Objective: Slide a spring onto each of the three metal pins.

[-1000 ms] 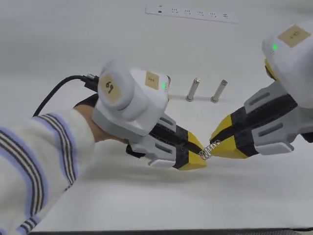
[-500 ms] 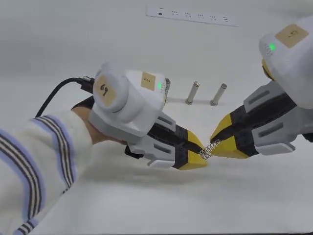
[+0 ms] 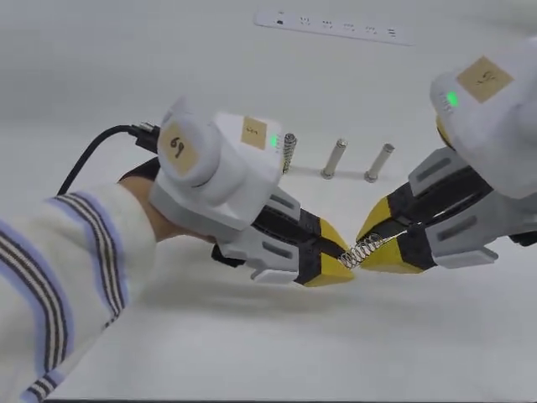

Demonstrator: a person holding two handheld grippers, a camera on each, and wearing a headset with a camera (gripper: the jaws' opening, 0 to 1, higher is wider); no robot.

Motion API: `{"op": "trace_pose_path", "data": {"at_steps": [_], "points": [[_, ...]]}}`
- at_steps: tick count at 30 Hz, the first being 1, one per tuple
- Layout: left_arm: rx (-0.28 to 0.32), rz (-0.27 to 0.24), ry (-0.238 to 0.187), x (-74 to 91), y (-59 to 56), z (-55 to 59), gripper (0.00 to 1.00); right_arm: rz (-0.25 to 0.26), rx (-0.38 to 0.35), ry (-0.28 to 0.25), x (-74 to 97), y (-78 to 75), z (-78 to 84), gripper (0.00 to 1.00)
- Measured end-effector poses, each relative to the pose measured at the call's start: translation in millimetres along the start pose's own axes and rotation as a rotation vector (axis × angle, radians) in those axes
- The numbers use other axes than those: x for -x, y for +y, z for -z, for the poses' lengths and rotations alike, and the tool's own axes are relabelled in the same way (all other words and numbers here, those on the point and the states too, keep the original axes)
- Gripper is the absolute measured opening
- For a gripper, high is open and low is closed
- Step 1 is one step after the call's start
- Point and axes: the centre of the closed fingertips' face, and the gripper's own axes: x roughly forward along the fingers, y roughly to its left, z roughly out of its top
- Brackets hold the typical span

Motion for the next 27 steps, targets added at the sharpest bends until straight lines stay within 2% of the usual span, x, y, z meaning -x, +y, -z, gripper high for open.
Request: {"op": "trace_pose_path", "data": {"at_steps": [3, 6, 10, 17, 20, 22, 24, 27], "points": [[-0.002, -0.002, -0.006, 0.6, 0.0, -2.0, 0.02, 0.000, 0.018, 0.008, -2.5, 0.2, 0.4, 0.12], [0.000, -0.005, -0.007, 0.4, 0.4, -2.6, 0.02, -0.016, 0.011, -0.009, -5.8, 1.8, -3.1, 0.12], [0.003, -0.007, 0.005, 0.8, 1.0, 0.4, 0.02, -0.022, 0.007, 0.001, -9.3, 1.0, -1.5, 0.10], [0.006, -0.014, 0.011, 3.0, 2.1, 3.0, 0.02, -0.032, 0.012, -0.019, -10.4, 1.8, -6.2, 0.09], [0.008, -0.015, 0.013, 3.0, 1.6, 2.6, 0.02, -0.033, -0.010, -0.022, -10.1, -0.7, -5.7, 0.09], [0.019, -0.014, 0.013, 2.7, 1.6, 3.0, 0.02, -0.034, -0.058, -0.018, -11.0, -1.6, -5.1, 0.08], [0.012, -0.018, 0.016, 2.8, 2.8, 4.2, 0.02, -0.026, -0.038, -0.026, -12.0, -2.3, -5.3, 0.08], [0.013, -0.027, 0.018, 4.0, 4.6, 5.4, 0.02, -0.015, -0.069, -0.037, -12.8, -5.1, -5.7, 0.08]]}}
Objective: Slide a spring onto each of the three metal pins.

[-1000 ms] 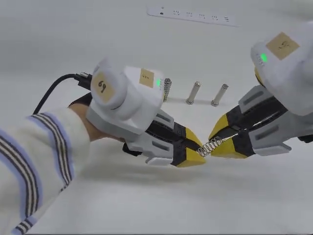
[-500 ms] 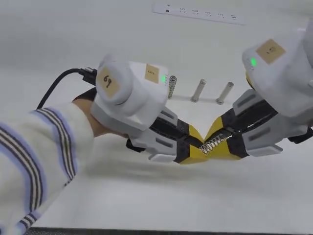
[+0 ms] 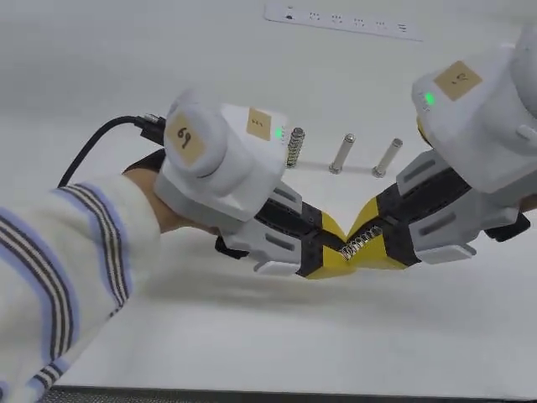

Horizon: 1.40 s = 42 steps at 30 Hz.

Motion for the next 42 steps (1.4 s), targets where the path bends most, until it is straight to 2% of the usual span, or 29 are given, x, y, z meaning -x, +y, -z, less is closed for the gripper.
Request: {"op": "trace_pose_path", "data": {"at_steps": [4, 6, 17, 20, 23, 27, 30, 34, 36, 40, 42], "points": [[0.019, -0.015, -0.002, 1.9, 5.1, 0.0, 0.03, 0.015, -0.066, 0.005, 0.1, -6.4, 0.0, 0.08], [0.017, -0.020, -0.002, 2.7, 6.1, -0.2, 0.03, 0.017, -0.073, 0.006, 0.3, -7.8, -0.6, 0.08], [0.008, -0.033, 0.009, 3.5, 8.2, 2.6, 0.03, 0.023, -0.040, 0.032, -1.9, -9.5, -0.7, 0.08], [0.004, -0.036, 0.034, 4.2, 8.5, 7.6, 0.03, 0.025, -0.038, 0.037, -1.5, -10.0, -0.4, 0.08], [0.002, -0.045, 0.038, 6.2, 8.7, 8.7, 0.04, 0.030, -0.037, 0.040, -0.9, -9.9, -0.7, 0.08], [0.012, -0.070, 0.033, 12.5, 13.1, 8.9, 0.07, 0.038, -0.036, 0.044, -0.5, -11.3, 0.1, 0.08], [0.054, -0.081, 0.019, 17.8, 16.1, 8.2, 0.06, 0.041, -0.040, 0.049, -0.7, -11.8, 1.3, 0.08], [0.075, -0.126, -0.009, 26.6, 24.0, 6.9, 0.12, 0.050, -0.049, 0.045, 0.9, -12.9, 1.5, 0.08], [0.065, -0.147, -0.013, 30.9, 27.2, 7.8, 0.16, 0.050, -0.049, 0.045, 1.8, -12.9, 2.3, 0.08], [0.056, -0.195, -0.026, 37.7, 36.3, 8.3, 0.31, 0.052, -0.053, 0.052, 2.8, -13.5, 5.4, 0.08], [0.057, -0.216, -0.026, 39.6, 40.5, 8.8, 0.36, 0.052, -0.054, 0.055, 3.4, -13.5, 6.4, 0.08]]}}
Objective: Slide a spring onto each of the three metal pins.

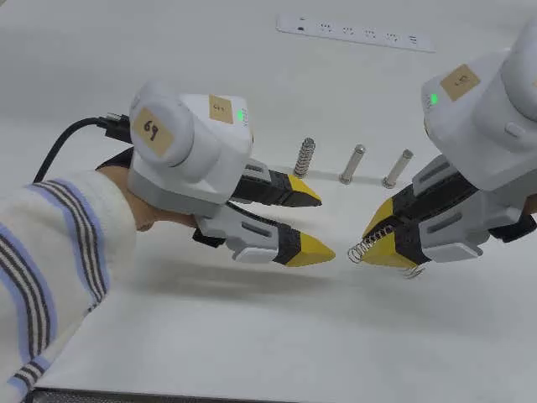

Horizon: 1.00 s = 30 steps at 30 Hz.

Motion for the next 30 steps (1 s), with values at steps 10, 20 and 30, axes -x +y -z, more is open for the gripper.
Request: {"op": "trace_pose_path", "data": {"at_steps": [10, 20, 30], "points": [[0.095, -0.082, -0.052, 3.0, 15.0, -3.9, 0.67, 0.002, 0.001, 0.011, 3.0, -0.8, 3.7, 0.08], [0.103, -0.137, -0.043, 4.5, 25.5, 4.3, 0.82, 0.013, 0.007, 0.021, 7.3, -4.8, 4.7, 0.08], [0.151, -0.198, -0.074, 3.5, 37.6, 1.5, 0.98, 0.036, -0.005, 0.043, 18.4, -10.7, 4.6, 0.08]]}}
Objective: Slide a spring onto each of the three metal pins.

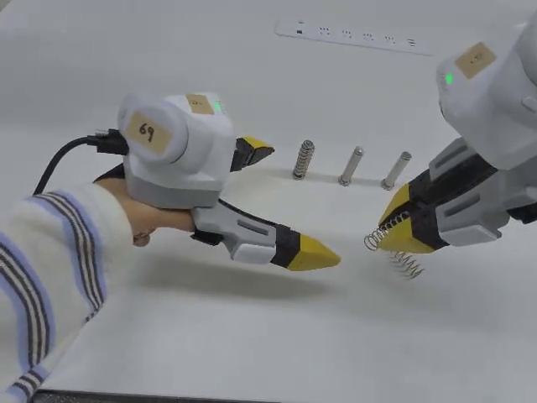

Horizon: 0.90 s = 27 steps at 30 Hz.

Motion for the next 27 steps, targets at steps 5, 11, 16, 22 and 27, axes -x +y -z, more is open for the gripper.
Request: {"op": "trace_pose_path", "data": {"at_steps": [5, 11, 16, 22, 27], "points": [[-0.064, 0.001, 0.004, -1.8, -2.7, -2.3, 0.98, 0.012, -0.009, 0.007, 6.2, -7.5, -0.3, 0.08], [-0.090, -0.004, 0.030, -2.9, -2.9, 2.9, 0.98, 0.037, -0.029, 0.019, 19.7, -28.1, 0.0, 0.08], [-0.086, -0.008, 0.026, -2.6, -2.1, 1.9, 0.98, 0.052, -0.043, 0.037, 29.7, -42.2, -0.3, 0.08], [-0.077, -0.013, 0.018, -3.0, -0.3, -0.5, 0.98, 0.066, -0.037, 0.057, 38.9, -55.8, -2.1, 0.08], [-0.056, -0.006, 0.016, -4.4, -2.3, -0.9, 0.98, 0.048, -0.007, 0.079, 47.3, -67.4, -4.5, 0.08]]}}
